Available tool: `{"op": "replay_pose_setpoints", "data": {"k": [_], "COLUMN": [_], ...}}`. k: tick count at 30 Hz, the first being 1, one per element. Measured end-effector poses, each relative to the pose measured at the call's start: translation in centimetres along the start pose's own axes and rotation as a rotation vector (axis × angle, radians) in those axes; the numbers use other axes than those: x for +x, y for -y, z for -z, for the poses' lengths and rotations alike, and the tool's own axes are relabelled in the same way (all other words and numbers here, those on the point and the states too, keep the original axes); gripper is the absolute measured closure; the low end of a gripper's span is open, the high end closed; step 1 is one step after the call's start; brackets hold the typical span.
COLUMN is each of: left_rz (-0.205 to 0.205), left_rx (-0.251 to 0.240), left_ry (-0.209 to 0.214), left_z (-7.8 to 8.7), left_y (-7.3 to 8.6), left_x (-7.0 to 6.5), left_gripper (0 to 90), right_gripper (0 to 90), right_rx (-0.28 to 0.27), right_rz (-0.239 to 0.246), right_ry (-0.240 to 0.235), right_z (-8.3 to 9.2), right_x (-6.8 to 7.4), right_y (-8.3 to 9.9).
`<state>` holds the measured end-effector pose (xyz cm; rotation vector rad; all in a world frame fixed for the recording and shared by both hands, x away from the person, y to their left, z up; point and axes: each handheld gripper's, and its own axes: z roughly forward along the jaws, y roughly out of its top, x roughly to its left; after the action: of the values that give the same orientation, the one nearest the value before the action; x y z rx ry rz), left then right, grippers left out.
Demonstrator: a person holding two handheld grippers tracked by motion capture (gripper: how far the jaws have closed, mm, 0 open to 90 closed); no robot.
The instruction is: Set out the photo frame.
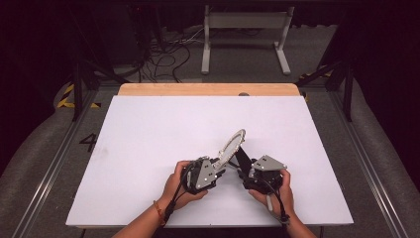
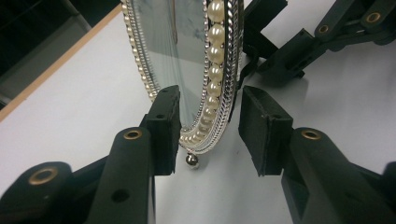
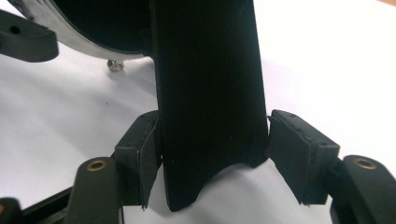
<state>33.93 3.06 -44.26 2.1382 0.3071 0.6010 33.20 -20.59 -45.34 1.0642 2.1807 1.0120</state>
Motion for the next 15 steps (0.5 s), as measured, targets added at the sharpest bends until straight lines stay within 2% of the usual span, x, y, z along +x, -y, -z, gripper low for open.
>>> {"op": "replay_pose_setpoints", "data": {"k": [1,2,4,7,9,12,13,15], "left_rz": [0.0,-0.002,-0.004,0.017,0.016,0.041,0.048,0.042], "left_rx": [0.0,0.011,0.033,0.049,0.064,0.072,0.077,0.077], "left_ry": [0.0,0.019,0.019,0.026,0.02,0.026,0.025,0.029], "left_z": [0.0,-0.2,-0.7,-1.1,-1.3,-1.4,-1.4,-1.4], "left_y": [0.0,0.1,0.2,0.5,0.8,1.2,1.3,1.3], "left_x": [0.0,0.0,0.0,0.4,0.6,1.0,1.1,1.1], "left_gripper": [62.4,62.4,60.6,60.3,61.5,65.7,69.7,70.3], "right_gripper": [36.4,36.4,36.7,39.0,43.1,51.7,58.3,65.7], "right_rx": [0.0,0.005,0.006,0.001,-0.009,-0.028,-0.046,-0.071], "right_rz": [0.0,0.002,0.0,0.006,0.002,0.028,0.034,0.048], "right_ry": [0.0,0.001,0.001,-0.011,-0.02,-0.027,-0.035,-0.036], "right_z": [0.0,0.0,0.0,0.2,0.4,0.9,1.3,1.8], "right_x": [0.0,0.0,-0.2,-0.1,0.0,0.2,0.3,0.4], "right_y": [0.0,0.1,0.2,0.1,0.1,-0.1,-0.1,-0.3]}}
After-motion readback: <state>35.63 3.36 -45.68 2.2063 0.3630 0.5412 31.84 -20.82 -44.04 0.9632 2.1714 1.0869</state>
